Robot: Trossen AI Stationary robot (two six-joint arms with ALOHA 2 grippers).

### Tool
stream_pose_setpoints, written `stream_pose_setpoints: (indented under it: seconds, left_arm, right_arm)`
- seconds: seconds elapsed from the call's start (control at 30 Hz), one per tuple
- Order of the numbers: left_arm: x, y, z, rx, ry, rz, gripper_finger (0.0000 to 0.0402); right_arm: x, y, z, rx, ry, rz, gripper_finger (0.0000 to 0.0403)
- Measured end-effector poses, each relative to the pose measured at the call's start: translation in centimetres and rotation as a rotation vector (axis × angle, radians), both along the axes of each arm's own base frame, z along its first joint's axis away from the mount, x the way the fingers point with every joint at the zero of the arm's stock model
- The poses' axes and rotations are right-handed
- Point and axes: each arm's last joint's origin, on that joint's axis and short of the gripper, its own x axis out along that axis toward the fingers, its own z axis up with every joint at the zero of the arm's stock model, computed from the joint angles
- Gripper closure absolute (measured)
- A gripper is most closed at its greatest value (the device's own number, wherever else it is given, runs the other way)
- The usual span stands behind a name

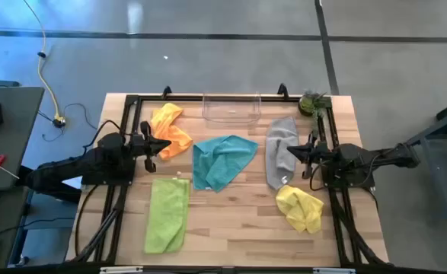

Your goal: Fold microfiber towels

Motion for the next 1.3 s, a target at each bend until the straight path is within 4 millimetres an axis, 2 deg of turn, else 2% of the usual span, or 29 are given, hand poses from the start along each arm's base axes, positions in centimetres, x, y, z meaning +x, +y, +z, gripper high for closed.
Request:
stream_pose_setpoints:
  seconds: [1.1,1.3]
  left_arm:
    - [0.0,0.0,0.0,0.0,0.0,-0.001,0.0399]
    - [0.0,0.0,0.03,0.003,-0.002,0.0,0.0398]
  right_arm:
    - [0.0,0.0,0.0,-0.001,0.0,0.0,0.0402]
    - [-0.01,-0.04,0.01,-0.075,0.018,-0.015,0.0402]
